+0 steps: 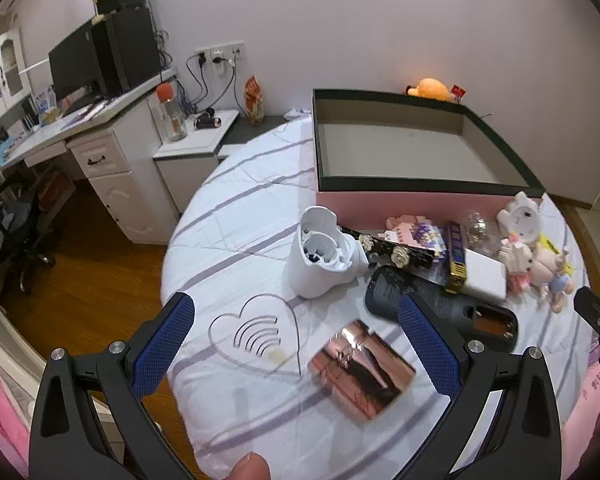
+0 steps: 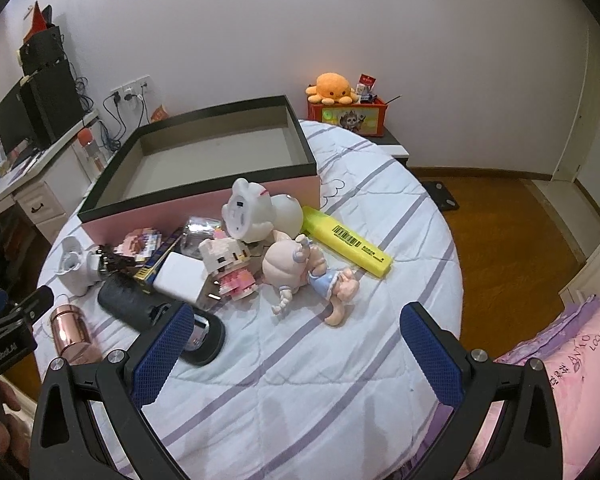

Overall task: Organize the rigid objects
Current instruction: 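Grasp the white plastic dryer part with the left gripper while the right grasps the white toy figure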

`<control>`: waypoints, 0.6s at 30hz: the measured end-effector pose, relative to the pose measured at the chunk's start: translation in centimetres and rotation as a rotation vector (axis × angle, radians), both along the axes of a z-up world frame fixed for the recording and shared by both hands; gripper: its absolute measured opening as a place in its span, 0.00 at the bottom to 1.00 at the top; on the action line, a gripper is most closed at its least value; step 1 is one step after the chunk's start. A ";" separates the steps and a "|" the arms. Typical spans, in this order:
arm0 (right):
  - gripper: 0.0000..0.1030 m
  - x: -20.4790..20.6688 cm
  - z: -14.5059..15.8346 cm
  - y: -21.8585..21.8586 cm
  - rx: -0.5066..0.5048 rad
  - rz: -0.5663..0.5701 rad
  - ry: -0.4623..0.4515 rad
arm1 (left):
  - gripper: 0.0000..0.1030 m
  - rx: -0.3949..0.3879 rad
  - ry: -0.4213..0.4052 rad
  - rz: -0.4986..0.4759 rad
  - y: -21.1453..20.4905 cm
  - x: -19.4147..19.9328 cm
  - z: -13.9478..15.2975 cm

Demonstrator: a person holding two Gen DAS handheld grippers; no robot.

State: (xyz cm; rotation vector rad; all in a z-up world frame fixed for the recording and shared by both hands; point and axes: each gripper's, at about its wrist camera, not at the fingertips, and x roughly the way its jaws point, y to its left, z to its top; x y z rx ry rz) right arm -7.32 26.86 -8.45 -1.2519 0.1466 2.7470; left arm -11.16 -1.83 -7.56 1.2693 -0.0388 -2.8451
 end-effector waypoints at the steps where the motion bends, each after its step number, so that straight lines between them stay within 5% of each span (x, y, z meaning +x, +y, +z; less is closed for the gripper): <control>1: 1.00 -0.3 -0.2 0.0 -0.001 0.001 -0.005 | 1.00 0.001 -0.004 0.002 0.0 -0.5 -0.2; 18: 1.00 -5.3 -2.1 -0.1 0.008 0.014 -0.044 | 1.00 0.006 -0.104 -0.014 0.0 -6.1 -5.0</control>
